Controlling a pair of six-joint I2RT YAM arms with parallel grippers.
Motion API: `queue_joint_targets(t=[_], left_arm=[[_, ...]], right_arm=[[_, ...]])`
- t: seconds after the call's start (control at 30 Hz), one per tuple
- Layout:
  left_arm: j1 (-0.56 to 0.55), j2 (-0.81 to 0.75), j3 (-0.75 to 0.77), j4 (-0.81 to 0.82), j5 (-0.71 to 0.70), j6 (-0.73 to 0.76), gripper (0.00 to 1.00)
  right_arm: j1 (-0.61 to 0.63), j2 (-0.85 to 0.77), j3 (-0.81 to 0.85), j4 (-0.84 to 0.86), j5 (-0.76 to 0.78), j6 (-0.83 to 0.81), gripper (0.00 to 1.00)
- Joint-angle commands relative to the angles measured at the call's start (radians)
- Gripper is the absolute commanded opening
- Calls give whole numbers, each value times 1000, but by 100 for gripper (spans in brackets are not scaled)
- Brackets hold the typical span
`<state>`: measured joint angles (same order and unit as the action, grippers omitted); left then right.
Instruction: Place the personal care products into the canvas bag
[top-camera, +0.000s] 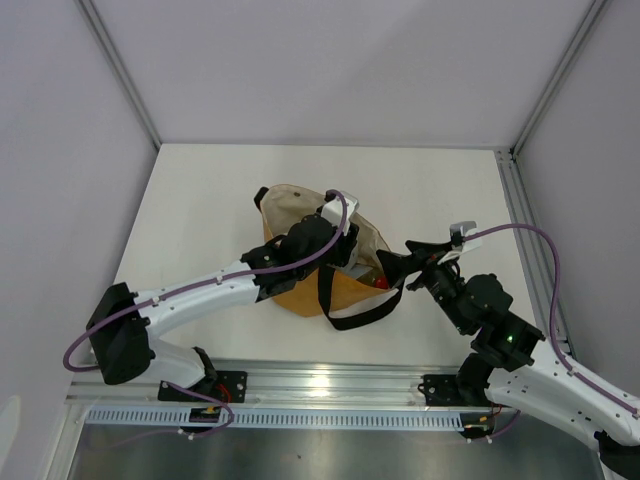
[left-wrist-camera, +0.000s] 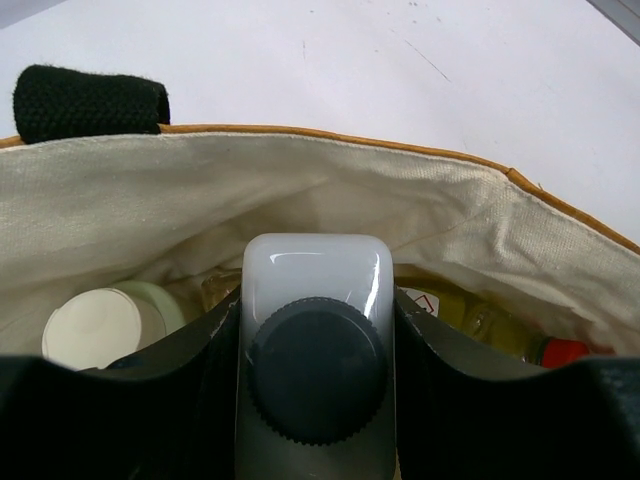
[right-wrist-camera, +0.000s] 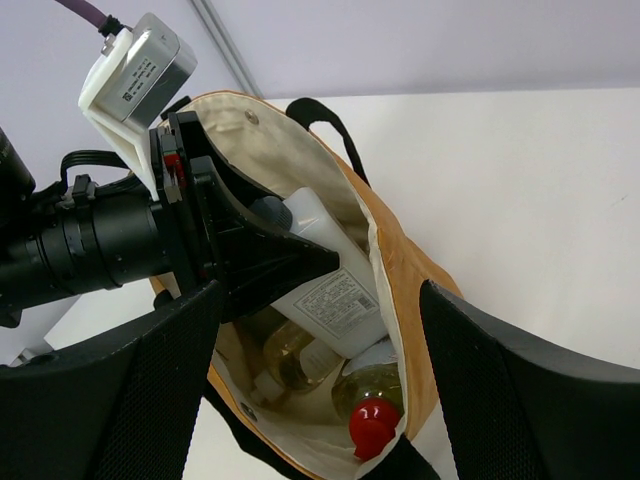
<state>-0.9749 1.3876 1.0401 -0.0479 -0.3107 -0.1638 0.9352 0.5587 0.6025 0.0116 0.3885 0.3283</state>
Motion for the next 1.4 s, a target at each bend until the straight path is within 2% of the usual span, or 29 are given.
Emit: queue_joint_targets(t=[0.0, 0.03, 0.13, 0.33, 0.63, 0.83, 1.13, 1.27, 1.3, 1.37], left_arm=[[-19, -18, 55, 19, 18, -16, 45], [-19, -21, 54, 13, 18, -16, 51], [-19, -38, 57, -6, 15, -23, 57], [-21, -93, 40, -7, 24, -37, 63], [-24, -131, 40, -32, -5, -39, 65], [-24, -154, 37, -67, -44, -48, 65], [-31, -286, 55, -136, -125, -46, 67], [-36, -352, 110, -199, -156, -37, 82], [-36, -367, 115, -211, -163, -36, 90], [-39, -424, 97, -230, -185, -40, 95]], right_arm=[[5, -10, 8, 11, 23, -2, 83], [5, -10, 8, 11, 23, -3, 84], [5, -10, 8, 11, 24, -3, 84], [5, -6, 6, 11, 24, -2, 84], [5, 18, 6, 7, 62, 0, 83], [5, 122, 46, -47, 113, 12, 82], [5, 109, 34, -24, 75, 6, 79], [7, 96, 22, 11, 66, 0, 79], [5, 98, 23, 14, 64, 0, 79], [5, 102, 23, 14, 56, 0, 80]])
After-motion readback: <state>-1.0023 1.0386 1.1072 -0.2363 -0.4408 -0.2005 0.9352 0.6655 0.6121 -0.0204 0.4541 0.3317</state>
